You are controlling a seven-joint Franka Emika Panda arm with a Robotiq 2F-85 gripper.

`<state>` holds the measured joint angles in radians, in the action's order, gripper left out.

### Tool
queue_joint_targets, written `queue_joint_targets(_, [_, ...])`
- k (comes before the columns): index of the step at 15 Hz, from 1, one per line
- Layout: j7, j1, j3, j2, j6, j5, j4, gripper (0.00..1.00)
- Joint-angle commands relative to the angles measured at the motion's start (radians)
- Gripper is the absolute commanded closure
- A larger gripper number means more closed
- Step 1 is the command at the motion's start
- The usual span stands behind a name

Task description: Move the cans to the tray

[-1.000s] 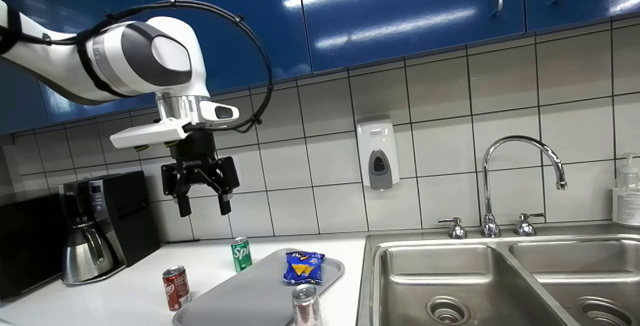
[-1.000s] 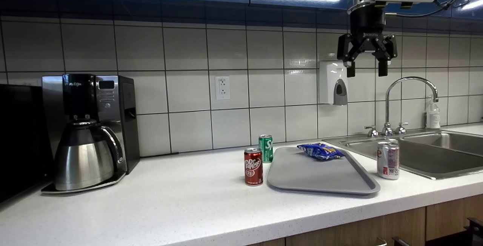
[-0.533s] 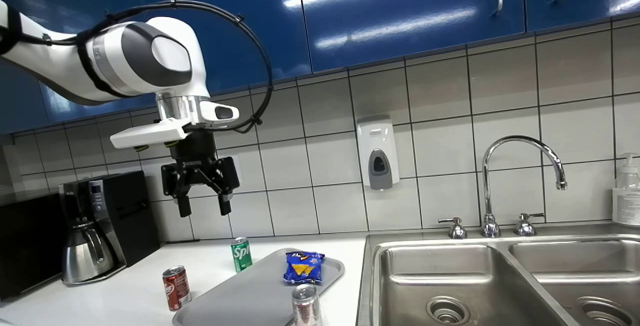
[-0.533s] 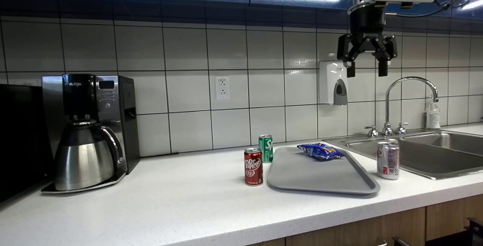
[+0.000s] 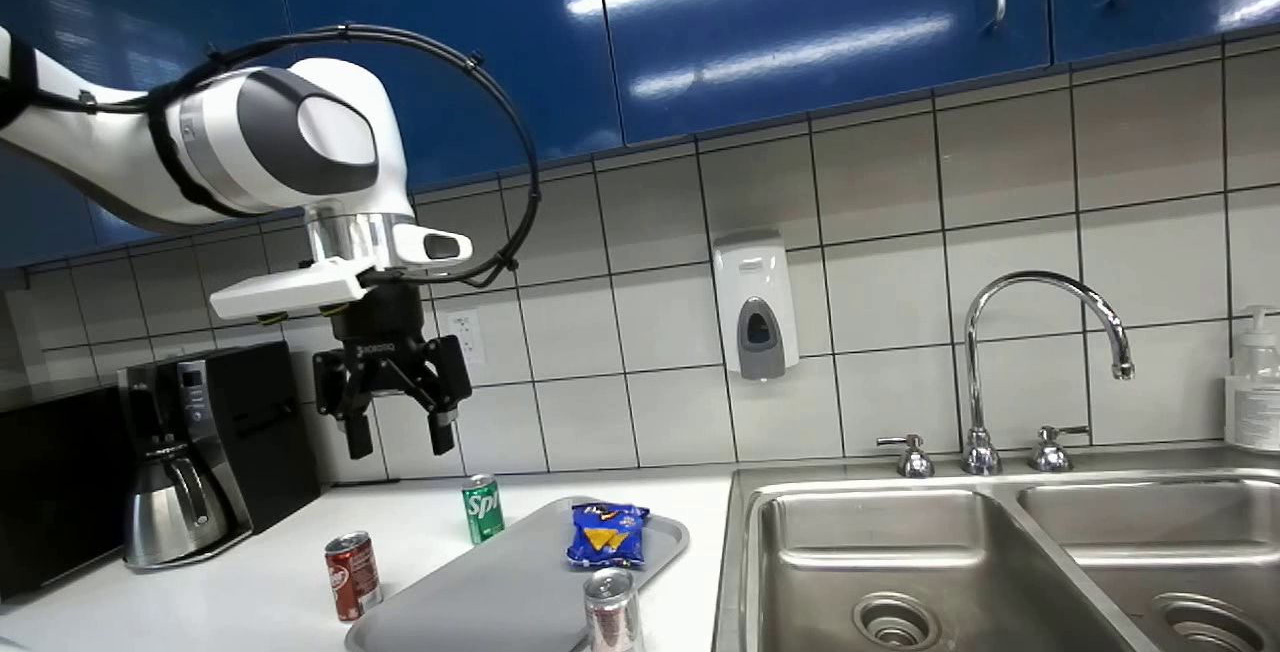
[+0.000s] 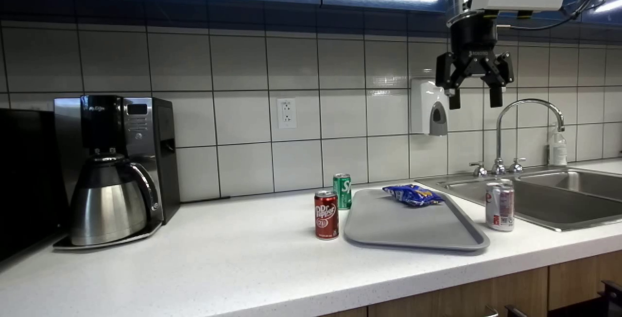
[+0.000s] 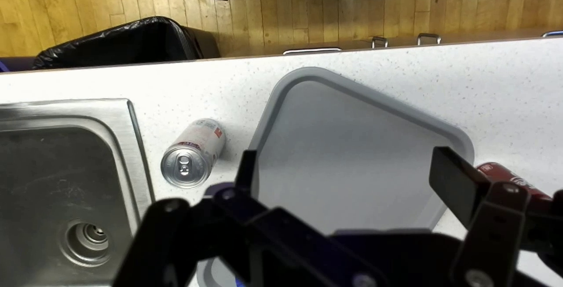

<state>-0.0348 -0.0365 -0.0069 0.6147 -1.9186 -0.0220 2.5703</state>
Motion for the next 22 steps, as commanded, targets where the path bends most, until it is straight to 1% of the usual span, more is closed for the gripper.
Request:
queue_joint_targets(1, [-0.011,0.02,0.013,0.005,-0.047,-0.006,0.043,0.0])
queue_joint_targets(6, [0.005,0.037,-0.005,-0.044,-0.165,-0.02,0.078,0.0])
queue_joint_targets(9, [-0.002,0.062,-0.007,-0.097,-0.215,-0.043,0.077,0.0])
queue_joint_targets(13, [-0.014,0.11,-0.013,-0.184,-0.258,-0.115,0.043,0.0])
queue_joint_targets(17, [-0.016,0.156,-0.036,-0.27,-0.285,-0.173,0.006,0.0])
queue_joint_targets(22, [0.013,0.174,-0.083,-0.367,-0.345,-0.169,-0.031,0.0])
